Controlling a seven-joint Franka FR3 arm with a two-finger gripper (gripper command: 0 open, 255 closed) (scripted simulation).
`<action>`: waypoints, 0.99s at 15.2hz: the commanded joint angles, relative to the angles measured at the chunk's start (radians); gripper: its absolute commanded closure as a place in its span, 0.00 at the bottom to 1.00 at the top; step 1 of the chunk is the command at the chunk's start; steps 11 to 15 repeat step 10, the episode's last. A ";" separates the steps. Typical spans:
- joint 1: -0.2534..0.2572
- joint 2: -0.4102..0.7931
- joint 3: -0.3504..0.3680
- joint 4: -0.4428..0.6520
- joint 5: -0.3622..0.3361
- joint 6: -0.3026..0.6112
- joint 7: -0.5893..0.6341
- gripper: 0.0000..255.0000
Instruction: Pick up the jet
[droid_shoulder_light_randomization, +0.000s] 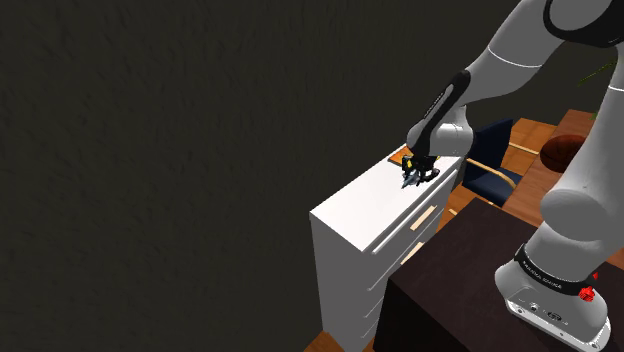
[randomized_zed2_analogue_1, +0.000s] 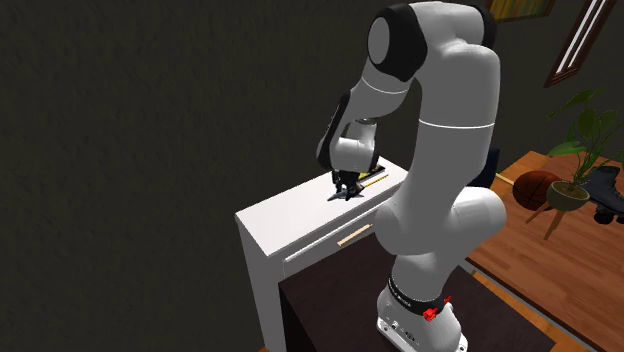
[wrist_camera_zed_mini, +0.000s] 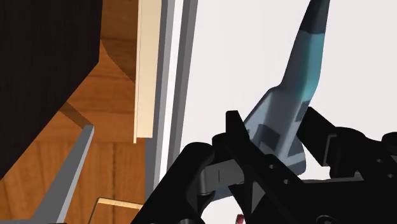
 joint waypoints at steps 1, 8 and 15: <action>0.021 -0.037 -0.028 -0.008 -0.032 -0.030 0.029 1.00; 0.052 -0.155 -0.083 -0.025 -0.149 -0.130 0.128 1.00; 0.051 -0.158 -0.083 -0.025 -0.151 -0.133 0.130 1.00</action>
